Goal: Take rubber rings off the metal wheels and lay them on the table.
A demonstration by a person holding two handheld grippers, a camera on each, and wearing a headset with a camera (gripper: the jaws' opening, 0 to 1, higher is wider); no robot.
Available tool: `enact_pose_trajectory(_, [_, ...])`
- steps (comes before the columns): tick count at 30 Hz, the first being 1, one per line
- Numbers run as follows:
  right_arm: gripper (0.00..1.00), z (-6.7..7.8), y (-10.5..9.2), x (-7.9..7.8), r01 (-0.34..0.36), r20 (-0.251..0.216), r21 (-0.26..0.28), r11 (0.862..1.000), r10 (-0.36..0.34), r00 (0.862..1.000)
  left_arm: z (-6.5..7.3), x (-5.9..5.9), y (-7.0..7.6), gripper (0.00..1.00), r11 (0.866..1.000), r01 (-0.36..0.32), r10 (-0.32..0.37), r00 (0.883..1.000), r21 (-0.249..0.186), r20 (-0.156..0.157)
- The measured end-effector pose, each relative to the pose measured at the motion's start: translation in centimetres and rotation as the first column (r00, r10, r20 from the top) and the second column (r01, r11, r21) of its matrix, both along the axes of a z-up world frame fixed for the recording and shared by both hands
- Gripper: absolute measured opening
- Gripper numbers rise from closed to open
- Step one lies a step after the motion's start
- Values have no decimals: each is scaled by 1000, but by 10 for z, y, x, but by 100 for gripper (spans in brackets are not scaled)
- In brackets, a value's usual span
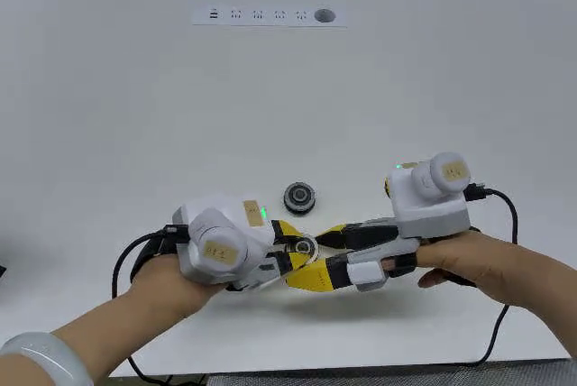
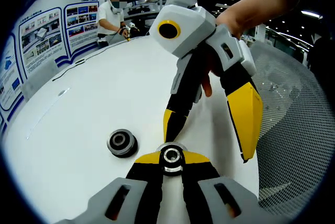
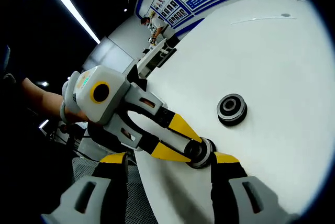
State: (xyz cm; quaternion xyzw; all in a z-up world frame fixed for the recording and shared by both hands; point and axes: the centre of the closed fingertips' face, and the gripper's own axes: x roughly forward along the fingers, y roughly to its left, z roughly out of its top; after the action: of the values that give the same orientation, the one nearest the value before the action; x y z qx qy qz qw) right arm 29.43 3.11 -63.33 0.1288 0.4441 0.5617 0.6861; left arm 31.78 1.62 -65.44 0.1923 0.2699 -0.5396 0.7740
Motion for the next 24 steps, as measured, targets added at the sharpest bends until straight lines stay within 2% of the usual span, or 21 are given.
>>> enact_pose_trajectory(7, [64, 0, -3, -4, 14, -20, 6, 1000, -14, 1000, -1, 0, 0, 12, 1000, -2, 2, 1000, -1, -1])
enact_pose_trajectory(15, [65, 5, -6, -4, 73, -79, 51, 996, -69, 995, -1, 0, 1, 12, 1000, -1, 1, 1000, -1, -2])
enact_pose_trajectory(24, [62, 10, -8, -3, 95, -83, 75, 993, -88, 993, -1, 0, 1, 12, 1000, -2, 2, 1000, -3, -3])
